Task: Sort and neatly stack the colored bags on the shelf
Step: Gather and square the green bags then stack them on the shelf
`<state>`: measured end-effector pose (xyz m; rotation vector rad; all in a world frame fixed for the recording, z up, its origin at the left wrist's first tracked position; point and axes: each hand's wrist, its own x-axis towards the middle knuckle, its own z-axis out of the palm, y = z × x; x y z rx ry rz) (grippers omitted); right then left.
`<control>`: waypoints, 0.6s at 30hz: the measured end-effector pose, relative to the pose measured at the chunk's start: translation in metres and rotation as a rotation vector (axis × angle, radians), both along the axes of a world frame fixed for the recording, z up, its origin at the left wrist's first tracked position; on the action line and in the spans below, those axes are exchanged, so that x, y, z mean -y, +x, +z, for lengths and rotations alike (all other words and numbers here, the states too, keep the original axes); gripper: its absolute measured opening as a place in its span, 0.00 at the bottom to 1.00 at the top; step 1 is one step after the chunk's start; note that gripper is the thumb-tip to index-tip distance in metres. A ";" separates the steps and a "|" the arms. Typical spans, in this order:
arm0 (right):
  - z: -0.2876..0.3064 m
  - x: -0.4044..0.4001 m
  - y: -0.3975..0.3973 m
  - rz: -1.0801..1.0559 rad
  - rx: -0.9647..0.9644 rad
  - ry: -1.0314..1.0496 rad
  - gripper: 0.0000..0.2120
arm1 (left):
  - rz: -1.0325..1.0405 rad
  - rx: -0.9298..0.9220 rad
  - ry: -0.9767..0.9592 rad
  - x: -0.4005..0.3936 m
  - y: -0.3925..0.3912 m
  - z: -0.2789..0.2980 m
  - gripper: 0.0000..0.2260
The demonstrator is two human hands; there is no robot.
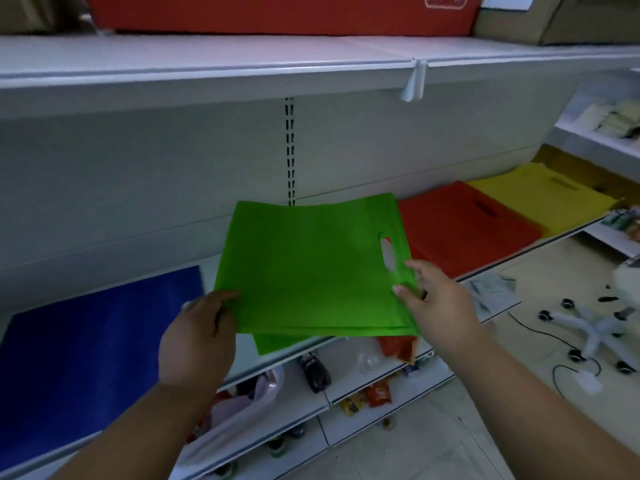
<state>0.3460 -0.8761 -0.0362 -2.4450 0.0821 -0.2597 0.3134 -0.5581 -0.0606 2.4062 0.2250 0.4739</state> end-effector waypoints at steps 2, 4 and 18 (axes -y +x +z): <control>-0.009 0.010 0.026 0.102 -0.018 -0.016 0.23 | 0.053 0.004 0.036 0.015 0.002 -0.006 0.12; -0.017 0.019 0.054 0.208 -0.043 -0.063 0.22 | 0.119 -0.035 0.076 0.031 0.002 -0.014 0.12; -0.055 0.041 0.135 0.515 -0.115 -0.482 0.10 | 0.301 -0.379 0.379 0.095 0.004 -0.037 0.14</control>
